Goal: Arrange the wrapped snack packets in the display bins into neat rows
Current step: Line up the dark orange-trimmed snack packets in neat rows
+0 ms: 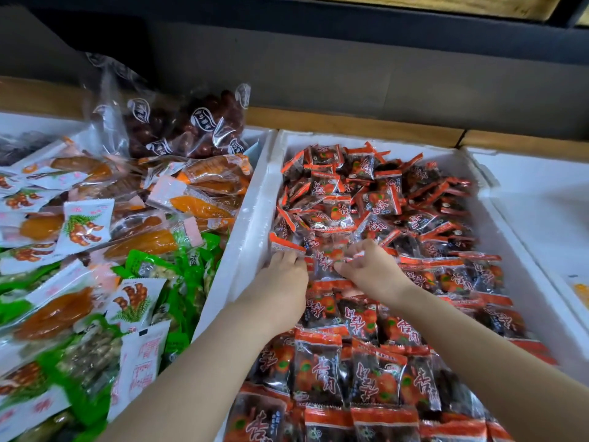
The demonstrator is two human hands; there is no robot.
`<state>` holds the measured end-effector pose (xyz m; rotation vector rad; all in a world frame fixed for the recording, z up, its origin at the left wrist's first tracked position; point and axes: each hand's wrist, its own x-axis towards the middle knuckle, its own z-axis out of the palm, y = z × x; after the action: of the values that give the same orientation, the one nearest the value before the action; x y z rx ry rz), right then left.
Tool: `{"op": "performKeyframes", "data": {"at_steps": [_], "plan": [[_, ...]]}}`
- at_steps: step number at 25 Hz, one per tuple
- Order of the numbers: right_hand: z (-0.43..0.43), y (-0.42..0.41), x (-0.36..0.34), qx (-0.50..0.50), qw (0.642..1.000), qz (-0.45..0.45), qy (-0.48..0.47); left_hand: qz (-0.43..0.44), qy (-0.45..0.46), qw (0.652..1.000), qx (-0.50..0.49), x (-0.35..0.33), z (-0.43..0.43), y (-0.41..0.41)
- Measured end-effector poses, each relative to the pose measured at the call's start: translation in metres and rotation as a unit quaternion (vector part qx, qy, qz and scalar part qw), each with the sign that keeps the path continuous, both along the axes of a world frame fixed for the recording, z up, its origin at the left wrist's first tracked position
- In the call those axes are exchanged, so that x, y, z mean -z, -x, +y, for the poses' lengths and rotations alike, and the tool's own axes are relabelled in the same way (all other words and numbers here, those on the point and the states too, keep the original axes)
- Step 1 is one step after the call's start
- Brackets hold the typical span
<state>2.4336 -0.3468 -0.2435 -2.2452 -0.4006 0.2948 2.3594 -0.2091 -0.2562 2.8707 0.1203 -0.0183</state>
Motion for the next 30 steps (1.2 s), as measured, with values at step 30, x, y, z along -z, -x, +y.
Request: {"op": "performKeyframes", "data": {"at_steps": [30], "plan": [[0.040, -0.080, 0.005, -0.058, 0.976, -0.197, 0.065, -0.212, -0.019, 0.977, -0.032, -0.017, 0.039, -0.075]]}}
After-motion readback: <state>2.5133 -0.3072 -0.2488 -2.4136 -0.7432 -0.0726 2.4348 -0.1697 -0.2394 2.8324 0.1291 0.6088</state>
